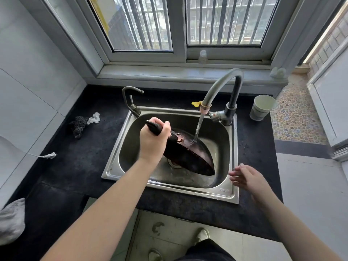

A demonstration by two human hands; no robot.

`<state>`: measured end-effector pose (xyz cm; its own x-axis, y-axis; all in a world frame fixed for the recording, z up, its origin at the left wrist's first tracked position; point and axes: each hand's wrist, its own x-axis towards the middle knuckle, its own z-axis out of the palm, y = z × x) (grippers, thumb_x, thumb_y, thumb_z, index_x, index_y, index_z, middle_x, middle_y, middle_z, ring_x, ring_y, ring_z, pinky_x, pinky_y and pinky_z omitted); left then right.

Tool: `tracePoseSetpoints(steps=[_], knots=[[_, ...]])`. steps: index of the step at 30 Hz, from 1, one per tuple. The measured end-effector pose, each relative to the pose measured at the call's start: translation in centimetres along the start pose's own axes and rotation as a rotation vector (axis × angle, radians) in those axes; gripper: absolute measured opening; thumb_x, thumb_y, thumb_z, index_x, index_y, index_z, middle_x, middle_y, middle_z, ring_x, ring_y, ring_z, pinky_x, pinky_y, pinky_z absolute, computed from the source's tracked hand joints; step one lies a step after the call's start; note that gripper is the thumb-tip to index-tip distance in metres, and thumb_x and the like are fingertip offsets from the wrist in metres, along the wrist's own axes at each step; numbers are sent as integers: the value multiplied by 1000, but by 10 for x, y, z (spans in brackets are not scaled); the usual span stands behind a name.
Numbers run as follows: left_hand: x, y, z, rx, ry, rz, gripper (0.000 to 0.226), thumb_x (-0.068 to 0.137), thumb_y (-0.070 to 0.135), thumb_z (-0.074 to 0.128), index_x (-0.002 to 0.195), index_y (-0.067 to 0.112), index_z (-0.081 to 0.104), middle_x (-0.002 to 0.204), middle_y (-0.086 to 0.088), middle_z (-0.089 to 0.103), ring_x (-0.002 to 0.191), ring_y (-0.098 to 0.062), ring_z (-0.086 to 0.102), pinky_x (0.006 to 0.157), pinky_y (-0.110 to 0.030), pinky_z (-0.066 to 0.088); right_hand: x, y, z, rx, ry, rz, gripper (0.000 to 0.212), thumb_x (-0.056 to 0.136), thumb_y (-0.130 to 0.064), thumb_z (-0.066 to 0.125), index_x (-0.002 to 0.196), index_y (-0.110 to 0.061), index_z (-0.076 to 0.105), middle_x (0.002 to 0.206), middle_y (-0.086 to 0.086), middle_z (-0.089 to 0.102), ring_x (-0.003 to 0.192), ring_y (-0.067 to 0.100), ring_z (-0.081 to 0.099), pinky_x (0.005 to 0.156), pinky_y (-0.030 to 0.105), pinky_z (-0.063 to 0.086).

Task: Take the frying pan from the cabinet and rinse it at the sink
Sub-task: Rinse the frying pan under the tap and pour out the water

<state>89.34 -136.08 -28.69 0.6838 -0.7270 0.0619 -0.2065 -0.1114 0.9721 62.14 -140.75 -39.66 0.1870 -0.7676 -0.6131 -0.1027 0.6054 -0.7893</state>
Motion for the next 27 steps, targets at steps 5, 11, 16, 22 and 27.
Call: tracePoseSetpoints(steps=[5, 11, 16, 22, 27], knots=[[6, -6, -6, -18, 74, -1, 27, 87, 10, 59, 61, 15, 50, 51, 3, 56, 60, -16, 59, 69, -24, 51, 17, 13, -20, -271, 72, -159, 22, 100, -13, 47, 88, -8, 64, 89, 16, 71, 74, 22, 65, 73, 31, 56], [6, -7, -14, -101, 93, -38, 31, 79, 17, 58, 51, 28, 51, 47, 5, 53, 56, -19, 55, 80, -49, 53, 35, 15, -2, -392, 64, -157, 22, 98, -15, 48, 87, -12, 67, 92, 6, 71, 73, 15, 66, 73, 33, 54], [4, -5, -16, -75, 73, -3, 34, 85, 26, 60, 53, 27, 52, 48, 4, 54, 57, -18, 57, 82, -48, 53, 50, -1, 19, -404, 34, -185, 22, 98, -16, 46, 94, -10, 67, 90, 4, 72, 69, 13, 64, 63, 20, 49], [9, -6, -19, -86, 26, 30, 36, 90, 28, 61, 55, 29, 52, 50, 3, 54, 57, -19, 56, 73, -36, 51, 58, -19, 36, -417, 16, -230, 19, 100, -17, 46, 107, -9, 61, 89, 5, 71, 70, 15, 63, 72, 26, 51], [14, -11, -25, -86, -36, 40, 31, 89, 21, 61, 60, 19, 51, 51, 2, 55, 56, -17, 56, 70, -31, 49, 61, -42, 40, -586, 60, -321, 19, 95, -19, 48, 95, -25, 65, 91, 0, 70, 72, 15, 67, 83, 35, 52]])
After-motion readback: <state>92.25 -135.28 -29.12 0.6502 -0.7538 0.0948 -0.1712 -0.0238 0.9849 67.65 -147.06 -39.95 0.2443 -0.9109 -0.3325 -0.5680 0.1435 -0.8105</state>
